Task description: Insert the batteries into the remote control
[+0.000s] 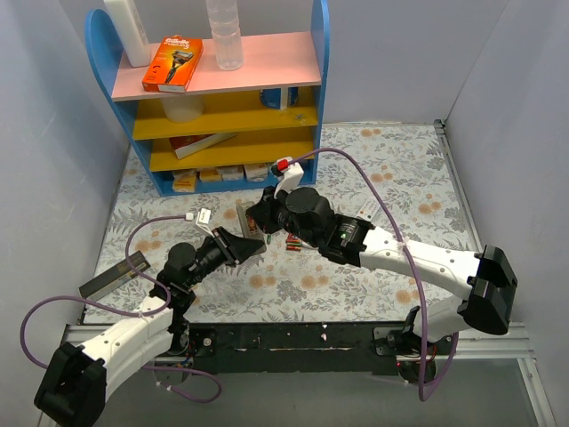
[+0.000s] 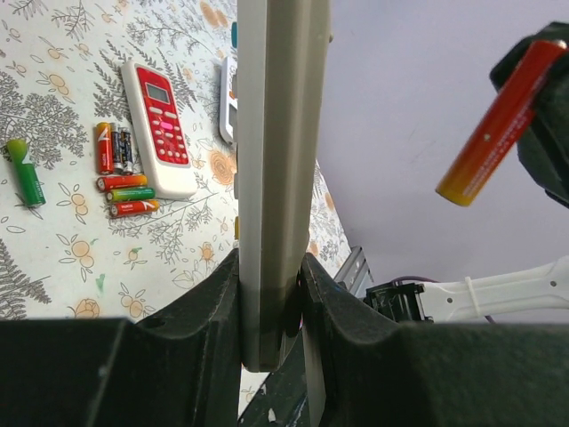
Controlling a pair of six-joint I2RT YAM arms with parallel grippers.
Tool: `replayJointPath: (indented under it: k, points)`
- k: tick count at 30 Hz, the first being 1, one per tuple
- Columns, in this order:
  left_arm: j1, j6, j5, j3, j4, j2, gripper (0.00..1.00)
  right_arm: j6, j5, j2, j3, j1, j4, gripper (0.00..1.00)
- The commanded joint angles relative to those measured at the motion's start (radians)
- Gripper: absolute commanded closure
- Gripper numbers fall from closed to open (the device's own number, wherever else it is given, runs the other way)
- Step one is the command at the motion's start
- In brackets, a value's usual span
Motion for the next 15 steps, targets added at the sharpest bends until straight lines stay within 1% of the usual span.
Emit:
replayJointPath:
  k: [1,6,15]
  points:
    - [-0.010,-0.010,-0.011,0.043,0.023,-0.014,1.00,-0.040,0.108,-0.004,-0.028,0.009,0.173,0.99]
    - [-0.013,-0.018,-0.022,0.046,0.000,-0.035,1.00,-0.059,0.133,0.010,-0.048,0.011,0.199,0.99]
    - [-0.014,-0.025,-0.025,0.058,-0.020,-0.046,1.00,-0.077,0.110,0.041,-0.057,0.009,0.233,0.99]
